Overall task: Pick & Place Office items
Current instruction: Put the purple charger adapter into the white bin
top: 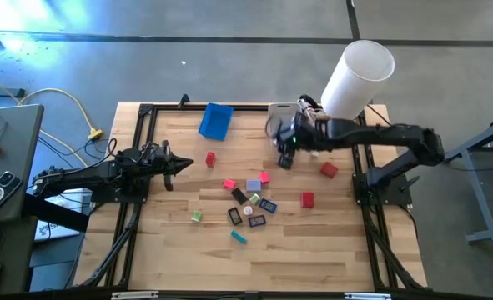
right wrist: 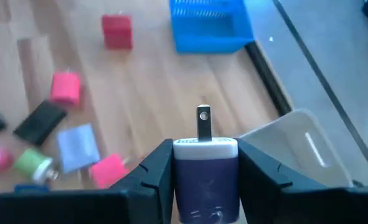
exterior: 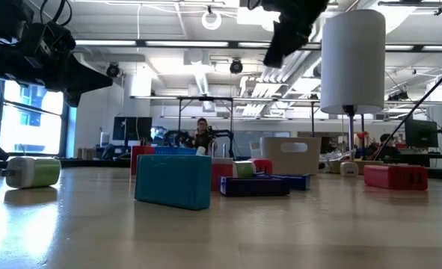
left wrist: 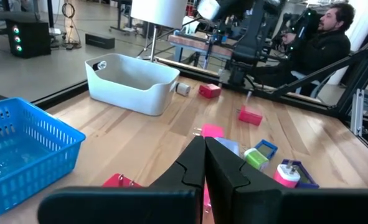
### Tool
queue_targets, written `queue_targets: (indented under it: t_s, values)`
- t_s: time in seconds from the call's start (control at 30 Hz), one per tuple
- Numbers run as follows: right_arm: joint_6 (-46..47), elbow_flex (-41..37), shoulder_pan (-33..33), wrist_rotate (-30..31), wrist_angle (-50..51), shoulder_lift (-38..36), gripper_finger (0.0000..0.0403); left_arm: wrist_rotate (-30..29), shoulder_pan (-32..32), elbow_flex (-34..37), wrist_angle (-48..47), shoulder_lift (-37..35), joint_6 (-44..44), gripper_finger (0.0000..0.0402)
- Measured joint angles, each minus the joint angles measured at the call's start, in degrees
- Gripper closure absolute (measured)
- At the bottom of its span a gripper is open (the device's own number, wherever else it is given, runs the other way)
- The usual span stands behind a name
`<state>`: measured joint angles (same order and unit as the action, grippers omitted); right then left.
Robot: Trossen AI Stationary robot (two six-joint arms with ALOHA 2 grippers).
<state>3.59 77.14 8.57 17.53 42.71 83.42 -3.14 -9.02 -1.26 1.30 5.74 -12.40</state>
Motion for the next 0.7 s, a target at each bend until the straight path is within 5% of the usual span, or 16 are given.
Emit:
queue_targets:
  t_s: [0.37, 0.7]
  values:
    - [-0.7, 12.8, 14.9, -4.6, 8.2, 10.7, 0.0281, 0.0, 0.0, 0.0, 0.0, 0.0, -0.1, 0.0400]
    - [-1.8, 16.8, 20.0, -5.6, 11.2, 24.8, 0.0278, 0.0, 0.0, 0.0, 0.0, 0.0, 0.1, 0.0400]
